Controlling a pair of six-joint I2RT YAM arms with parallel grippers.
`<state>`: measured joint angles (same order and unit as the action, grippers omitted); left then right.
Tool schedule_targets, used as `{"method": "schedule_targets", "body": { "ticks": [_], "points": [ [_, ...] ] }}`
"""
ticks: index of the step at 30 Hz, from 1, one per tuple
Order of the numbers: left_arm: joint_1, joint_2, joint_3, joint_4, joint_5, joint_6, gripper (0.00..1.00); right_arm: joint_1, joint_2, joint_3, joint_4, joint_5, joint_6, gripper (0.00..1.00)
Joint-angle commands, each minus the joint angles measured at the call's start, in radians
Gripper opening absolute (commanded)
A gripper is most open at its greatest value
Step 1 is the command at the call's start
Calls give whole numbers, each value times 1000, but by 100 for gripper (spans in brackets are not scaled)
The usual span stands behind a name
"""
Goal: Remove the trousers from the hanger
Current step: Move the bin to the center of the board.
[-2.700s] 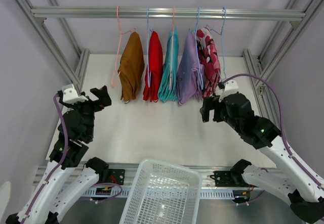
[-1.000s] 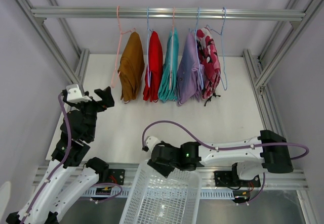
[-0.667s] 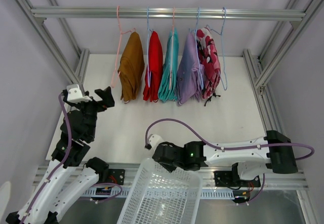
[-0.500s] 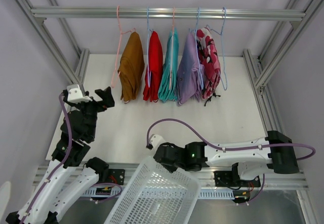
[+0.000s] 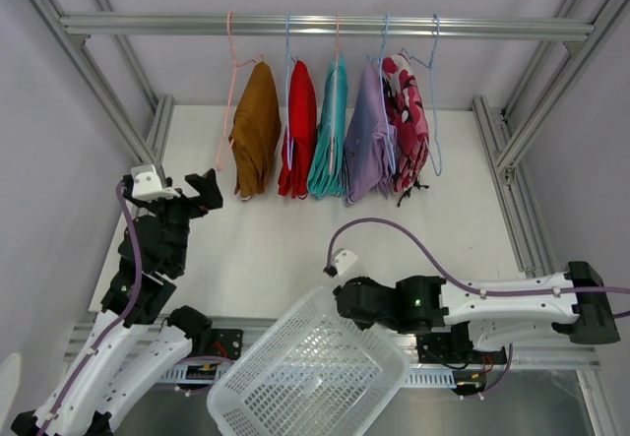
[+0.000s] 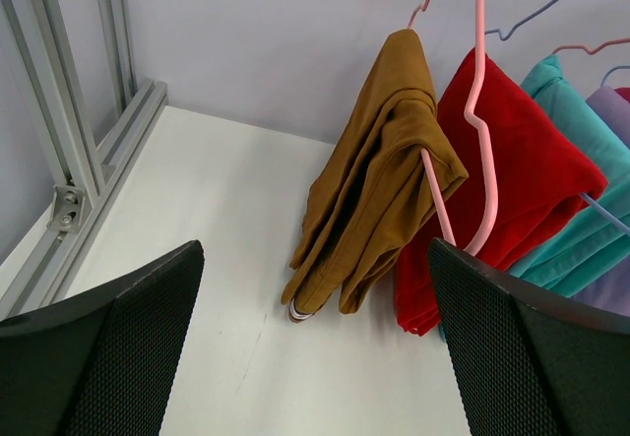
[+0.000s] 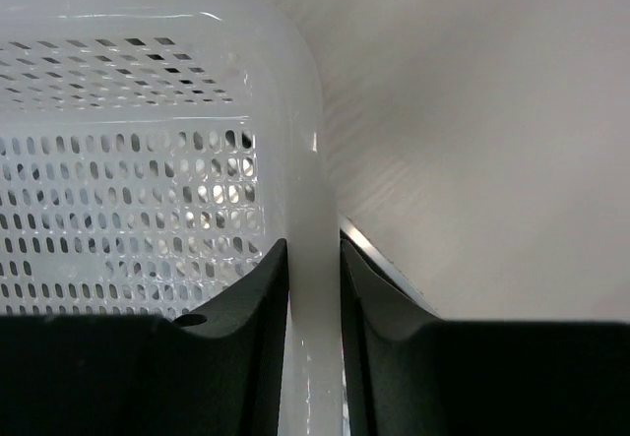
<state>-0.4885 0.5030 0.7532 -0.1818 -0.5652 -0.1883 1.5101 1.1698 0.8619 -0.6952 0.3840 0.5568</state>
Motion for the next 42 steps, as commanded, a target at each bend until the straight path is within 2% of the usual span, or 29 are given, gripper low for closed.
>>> {"method": "schedule_targets", "body": {
  "ticks": [1, 6, 10, 17, 25, 35, 42],
  "points": [
    [-7, -7, 0, 36, -19, 23, 99, -2, -90, -17, -139, 170, 120, 0],
    [-7, -15, -3, 38, -33, 24, 99, -13, -166, -17, -250, 291, 265, 0],
    [-9, -12, -3, 36, -33, 26, 100, -47, -145, 20, -387, 401, 399, 0],
    [-9, -14, -3, 38, -32, 27, 100, -132, -153, 26, -474, 475, 563, 0],
    [-9, -14, -2, 38, -30, 29, 99, -197, -157, -7, -346, 487, 551, 0],
    [-10, -15, -3, 35, -22, 30, 100, -284, 23, -17, -187, 490, 568, 0],
    [-10, -15, -2, 36, -22, 33, 99, -318, 103, -29, -133, 500, 600, 0]
  ]
}}
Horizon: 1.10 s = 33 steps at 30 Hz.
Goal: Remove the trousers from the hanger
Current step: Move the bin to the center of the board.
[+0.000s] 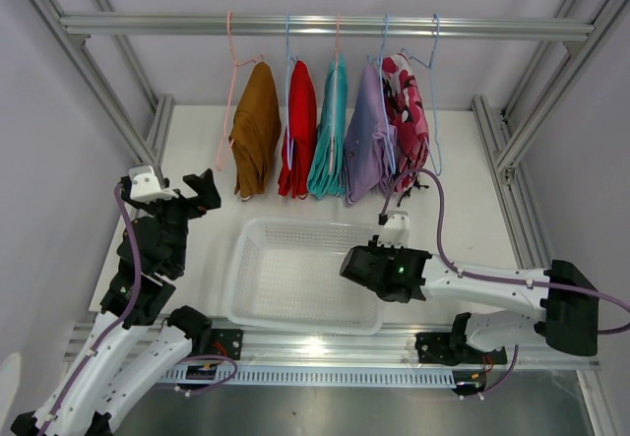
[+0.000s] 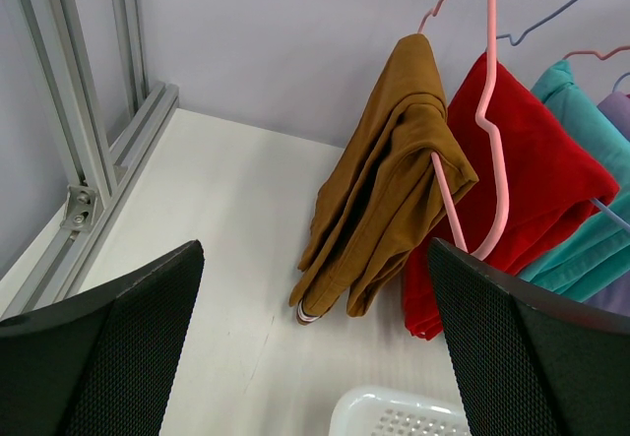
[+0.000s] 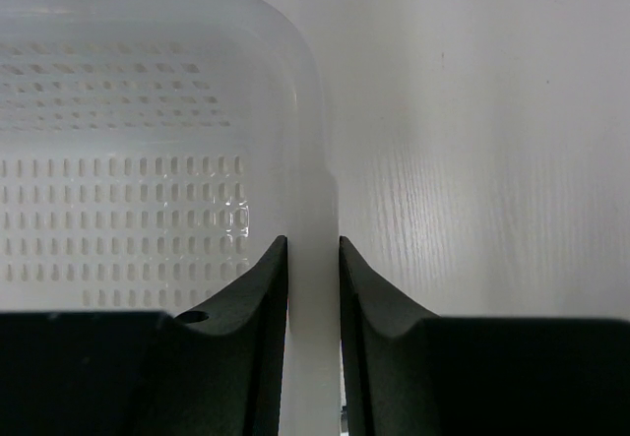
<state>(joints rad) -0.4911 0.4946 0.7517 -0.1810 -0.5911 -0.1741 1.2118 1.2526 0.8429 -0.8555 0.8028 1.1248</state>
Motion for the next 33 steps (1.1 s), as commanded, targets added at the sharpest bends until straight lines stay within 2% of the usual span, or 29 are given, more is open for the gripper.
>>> {"method": "schedule_targets", "body": {
  "ticks": [1, 10, 16, 18, 21, 28, 29, 33],
  "points": [
    [-7, -7, 0, 37, 4, 19, 99, -27, 24, -13, 30, 82, 33, 0],
    [-14, -1, 3, 34, 14, 24, 99, -133, -87, -57, 65, 64, -49, 0],
    [-14, 7, 2, 35, 11, 28, 99, -233, -147, -65, 124, -7, -224, 1],
    [-12, 7, 0, 35, 11, 31, 99, -248, -144, -56, 124, -17, -249, 16],
    [-12, 7, 0, 37, 11, 31, 99, -265, -142, -57, 134, -40, -293, 44],
    [-12, 2, -3, 43, -1, 42, 99, -293, -147, -56, 139, -57, -332, 62],
    [-14, 1, -3, 43, -3, 42, 99, -304, -150, -53, 141, -60, -342, 68],
    [-12, 1, -2, 43, -1, 44, 99, -307, -183, -16, 98, -39, -353, 75]
  ]
}}
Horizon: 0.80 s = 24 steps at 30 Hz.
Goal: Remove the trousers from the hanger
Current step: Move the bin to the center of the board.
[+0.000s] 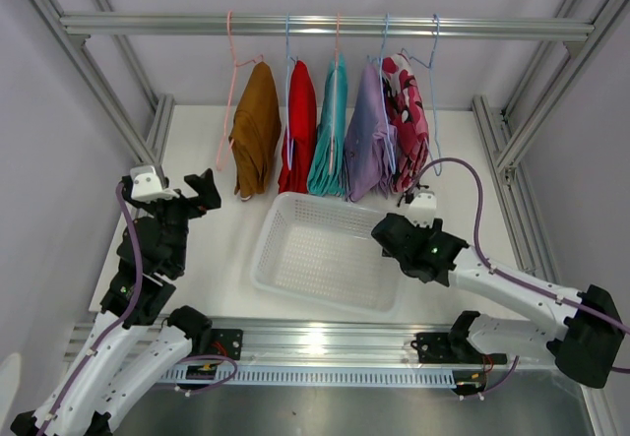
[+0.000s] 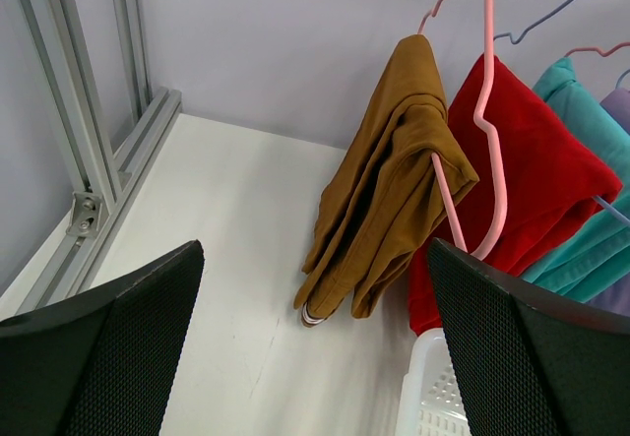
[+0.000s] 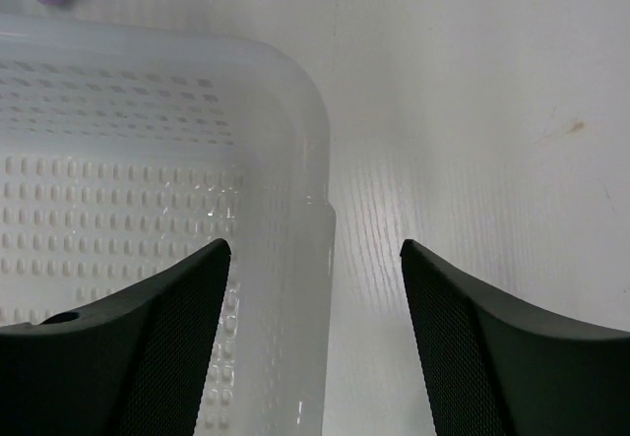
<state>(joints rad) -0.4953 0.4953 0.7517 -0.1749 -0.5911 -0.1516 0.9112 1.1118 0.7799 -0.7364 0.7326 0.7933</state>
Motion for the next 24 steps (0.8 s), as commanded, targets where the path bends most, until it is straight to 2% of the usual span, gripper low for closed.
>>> {"method": "schedule_targets", "body": {
  "ticks": [1, 6, 8, 9, 11, 14, 15, 20, 24],
  "points": [
    [-9, 2, -5, 37, -1, 23, 99, -6, -52, 74, -30, 39, -29, 75],
    [-8, 12, -3, 35, -3, 23, 99, -6, -130, 215, -98, 105, -164, 77],
    [-9, 19, 1, 29, -1, 21, 99, -5, -156, 272, -72, 70, -219, 77],
    [-9, 19, 5, 29, 0, 20, 99, 2, -183, 278, -48, 36, -291, 77],
    [-8, 17, 5, 29, 2, 20, 99, 9, -204, 279, 33, -144, -377, 72],
    [-9, 12, 8, 26, -9, 23, 99, 46, -161, 294, 31, -329, -463, 72],
    [-9, 8, 8, 25, -10, 24, 99, 69, -136, 304, 8, -353, -479, 72],
    [-9, -8, 11, 25, -13, 24, 99, 372, 29, 351, 15, -377, -598, 76],
    [-8, -3, 17, 18, -9, 26, 99, 430, 140, 375, 11, -430, -628, 78]
  ]
}}
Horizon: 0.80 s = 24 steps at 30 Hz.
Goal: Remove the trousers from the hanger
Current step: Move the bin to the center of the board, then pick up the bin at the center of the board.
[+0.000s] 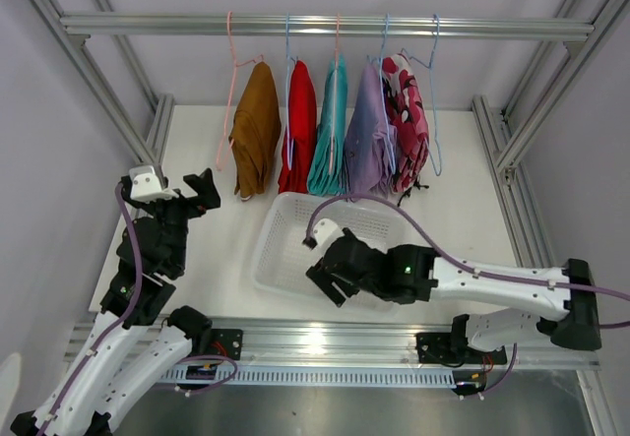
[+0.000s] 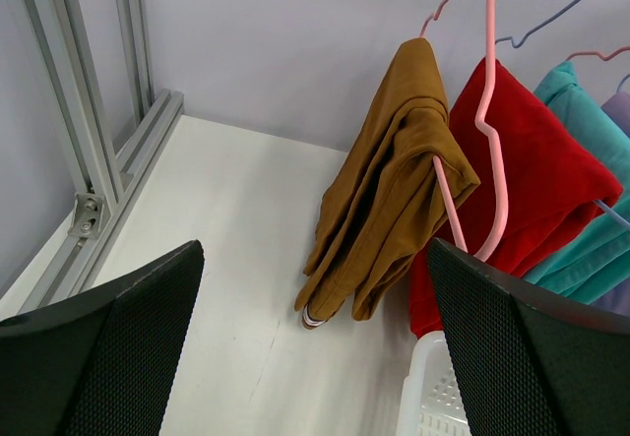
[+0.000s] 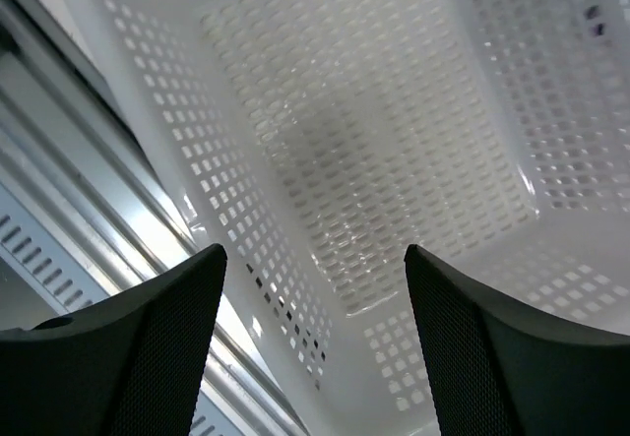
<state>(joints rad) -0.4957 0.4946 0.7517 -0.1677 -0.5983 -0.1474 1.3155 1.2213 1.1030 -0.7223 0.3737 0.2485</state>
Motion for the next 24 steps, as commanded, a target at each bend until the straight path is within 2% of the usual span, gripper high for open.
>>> {"method": "schedule_targets", "body": {
  "ticks": [1, 9, 16, 20, 21, 24],
  "points": [
    [-7, -2, 15, 10, -1, 22, 99, 28, 41, 49, 4, -87, -87, 78],
    [-7, -4, 17, 10, 5, 20, 100, 34, 130, -12, 72, -163, -109, 80],
    [-7, -5, 17, 10, 11, 19, 99, 44, 216, -57, 130, -292, -115, 80],
    [-7, -1, 18, 7, 22, 16, 99, 48, 254, -92, 170, -280, -95, 79],
    [-9, -1, 20, 5, 25, 16, 99, 48, 260, -101, 176, -279, -92, 79],
    [-7, 2, 20, 2, 25, 14, 99, 48, 291, -126, 192, -268, -71, 67]
  ]
}}
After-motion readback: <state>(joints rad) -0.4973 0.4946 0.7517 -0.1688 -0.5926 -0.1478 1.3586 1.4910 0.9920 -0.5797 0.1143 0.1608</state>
